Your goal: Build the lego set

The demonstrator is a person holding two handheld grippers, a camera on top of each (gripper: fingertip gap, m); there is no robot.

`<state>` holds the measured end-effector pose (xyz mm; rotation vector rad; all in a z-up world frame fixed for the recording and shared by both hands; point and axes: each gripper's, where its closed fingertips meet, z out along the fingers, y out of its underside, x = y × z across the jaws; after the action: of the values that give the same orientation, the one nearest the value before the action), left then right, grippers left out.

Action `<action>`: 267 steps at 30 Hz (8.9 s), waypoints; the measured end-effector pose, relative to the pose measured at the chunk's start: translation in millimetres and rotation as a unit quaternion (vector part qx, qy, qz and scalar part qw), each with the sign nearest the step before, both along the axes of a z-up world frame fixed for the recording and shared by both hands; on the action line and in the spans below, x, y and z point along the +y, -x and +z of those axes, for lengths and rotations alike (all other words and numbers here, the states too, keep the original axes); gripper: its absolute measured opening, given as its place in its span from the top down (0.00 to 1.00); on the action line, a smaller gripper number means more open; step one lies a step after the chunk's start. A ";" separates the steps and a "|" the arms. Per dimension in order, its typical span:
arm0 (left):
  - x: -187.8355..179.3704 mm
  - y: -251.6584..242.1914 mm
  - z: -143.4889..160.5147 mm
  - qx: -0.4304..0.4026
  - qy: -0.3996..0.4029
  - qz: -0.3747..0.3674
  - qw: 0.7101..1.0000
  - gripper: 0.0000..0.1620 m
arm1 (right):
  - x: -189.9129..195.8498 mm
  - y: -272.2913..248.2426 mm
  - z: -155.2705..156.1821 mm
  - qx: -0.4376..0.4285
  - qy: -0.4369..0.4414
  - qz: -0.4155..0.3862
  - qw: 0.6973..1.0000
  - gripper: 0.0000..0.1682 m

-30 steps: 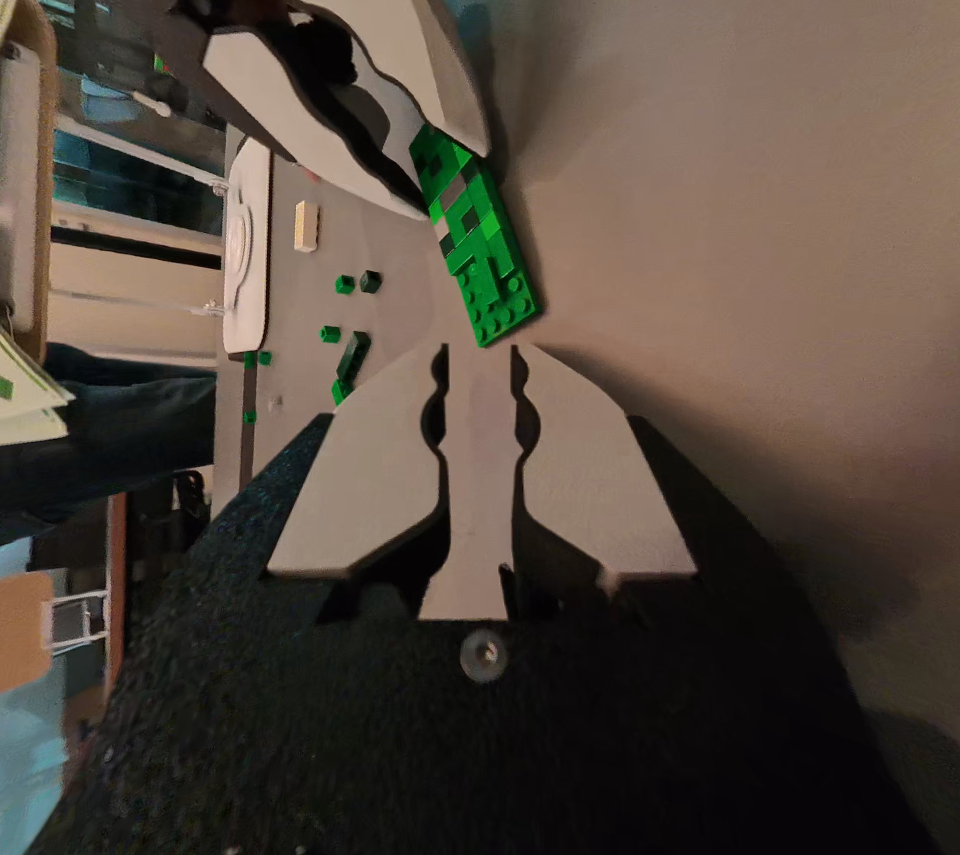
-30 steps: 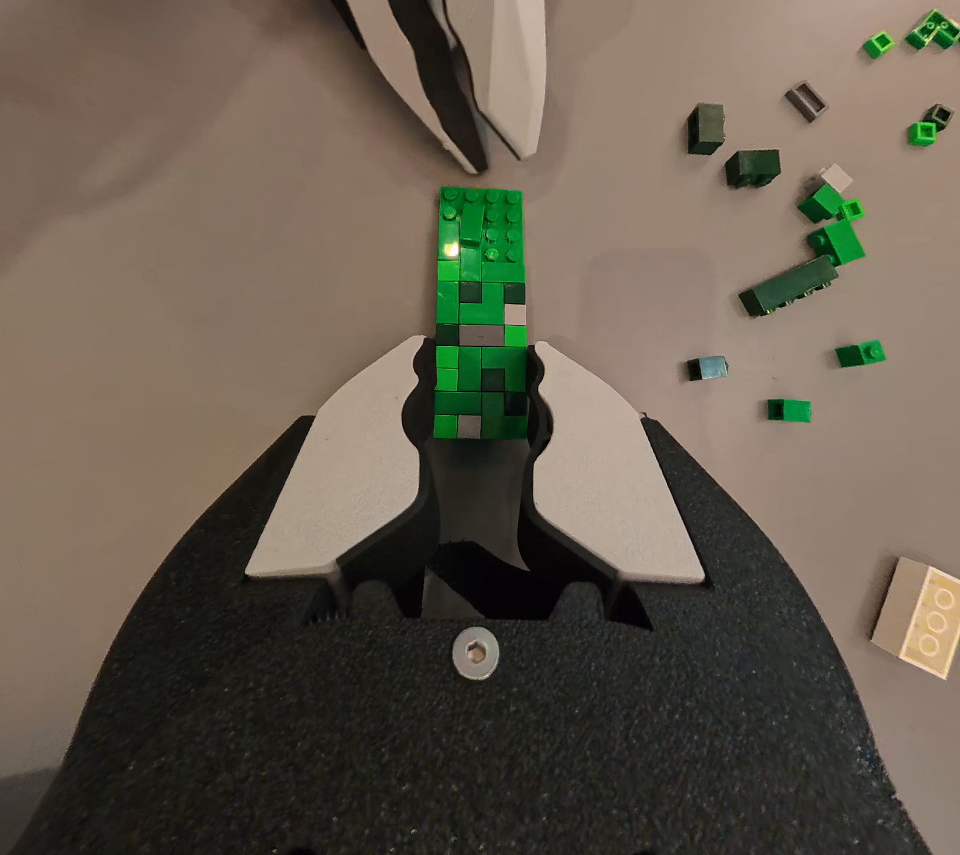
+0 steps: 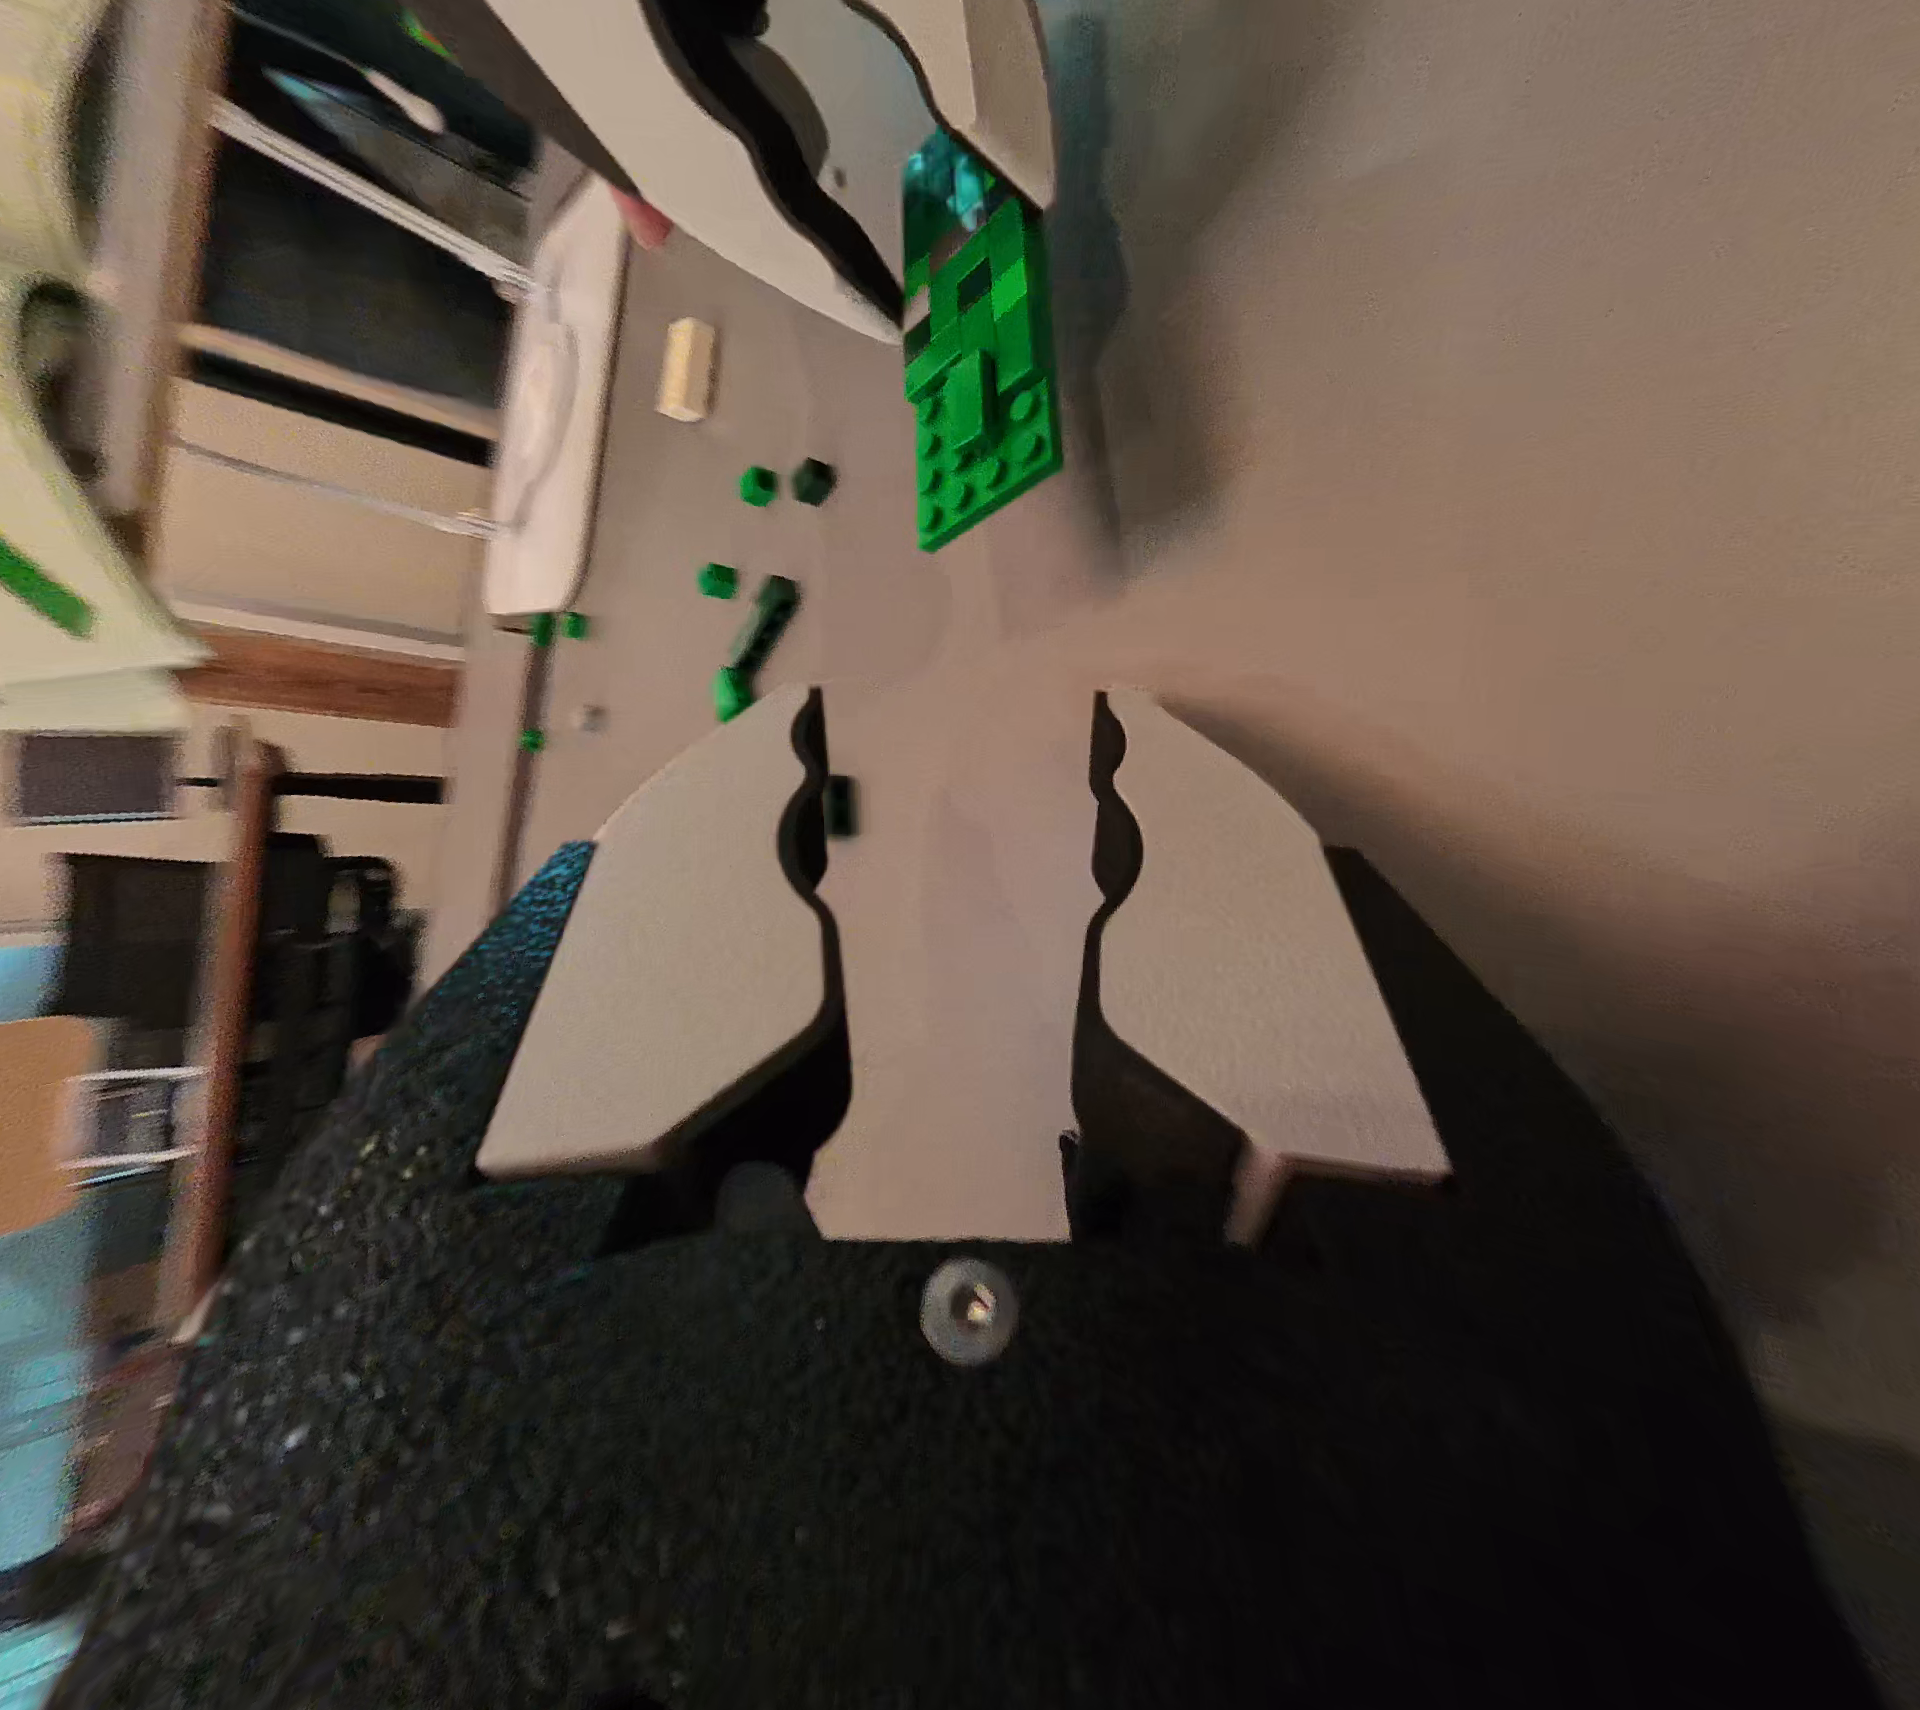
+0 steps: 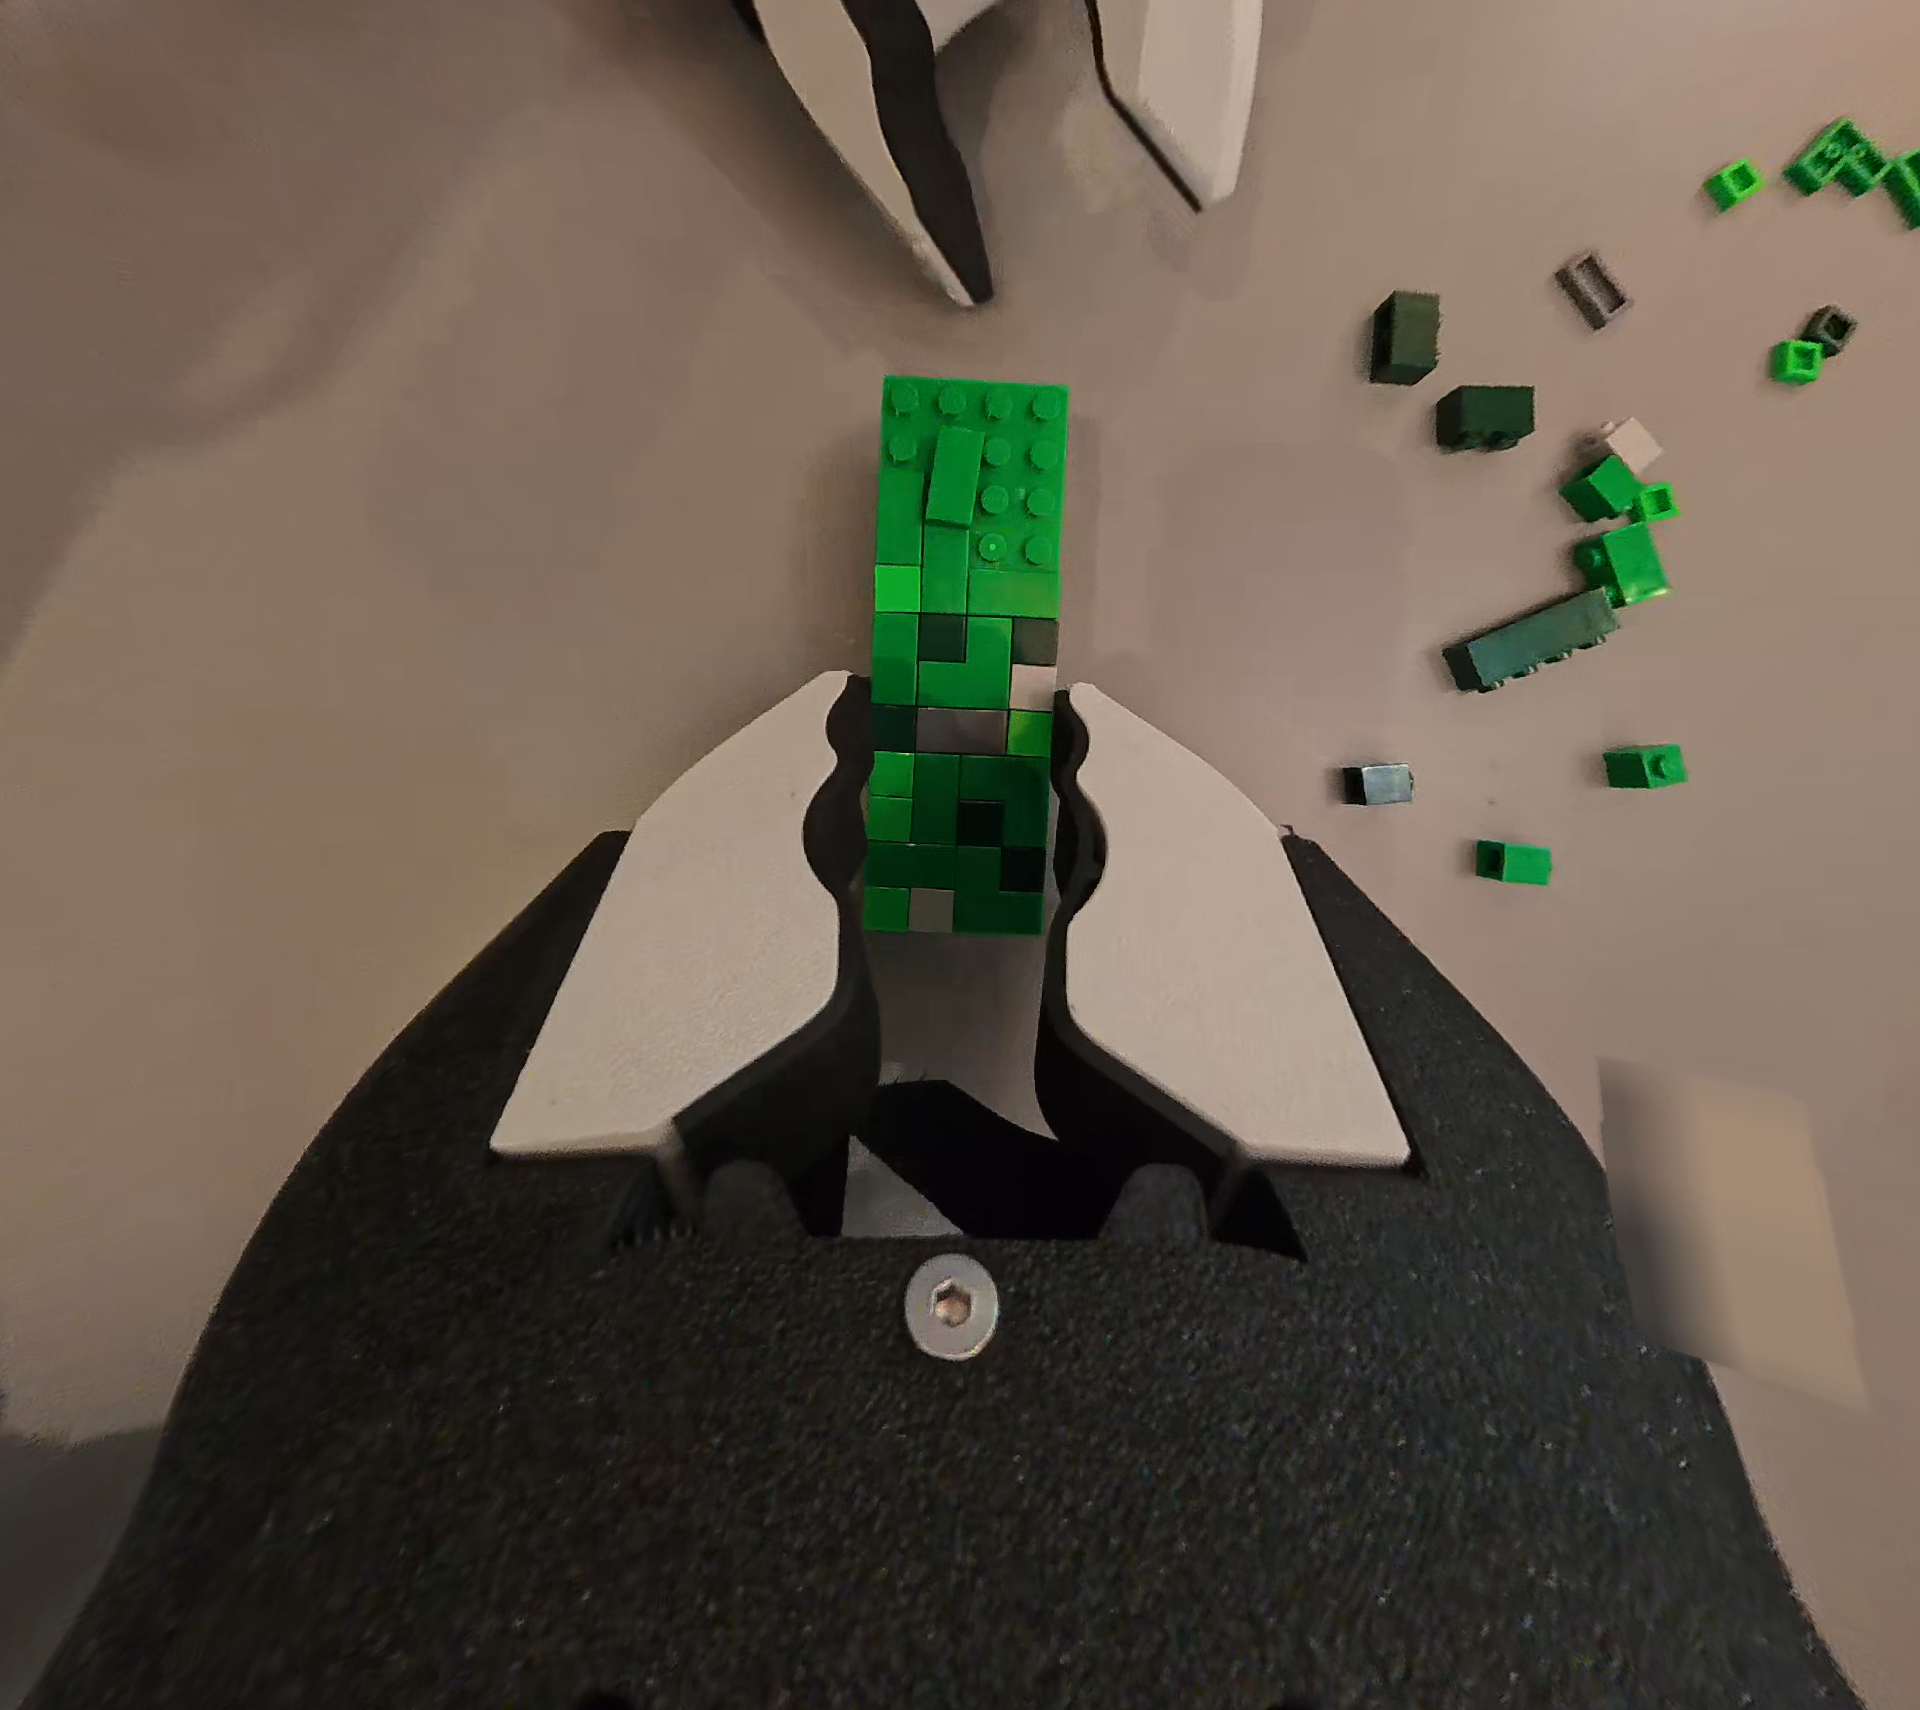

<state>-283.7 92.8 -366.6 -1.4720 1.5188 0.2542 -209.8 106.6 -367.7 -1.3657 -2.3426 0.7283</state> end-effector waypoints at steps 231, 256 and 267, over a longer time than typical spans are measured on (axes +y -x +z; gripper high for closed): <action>-2.8 -52.1 49.7 -0.008 -0.234 -0.028 0.972 0.98 | -6.4 -34.9 70.6 0.331 0.151 -0.148 0.920 0.96; -15.1 -60.4 58.9 0.027 -0.296 -0.054 0.953 0.98 | -22.4 -43.1 63.6 0.106 0.061 -0.050 0.991 0.94; -16.1 -61.7 60.8 0.024 -0.295 -0.049 0.954 0.98 | -39.9 -18.4 65.2 0.064 0.039 -0.059 0.995 0.96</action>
<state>-222.0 76.7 -305.8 -0.9166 1.3867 0.6284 -191.4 66.7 -302.5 -1.4304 -2.1359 0.8544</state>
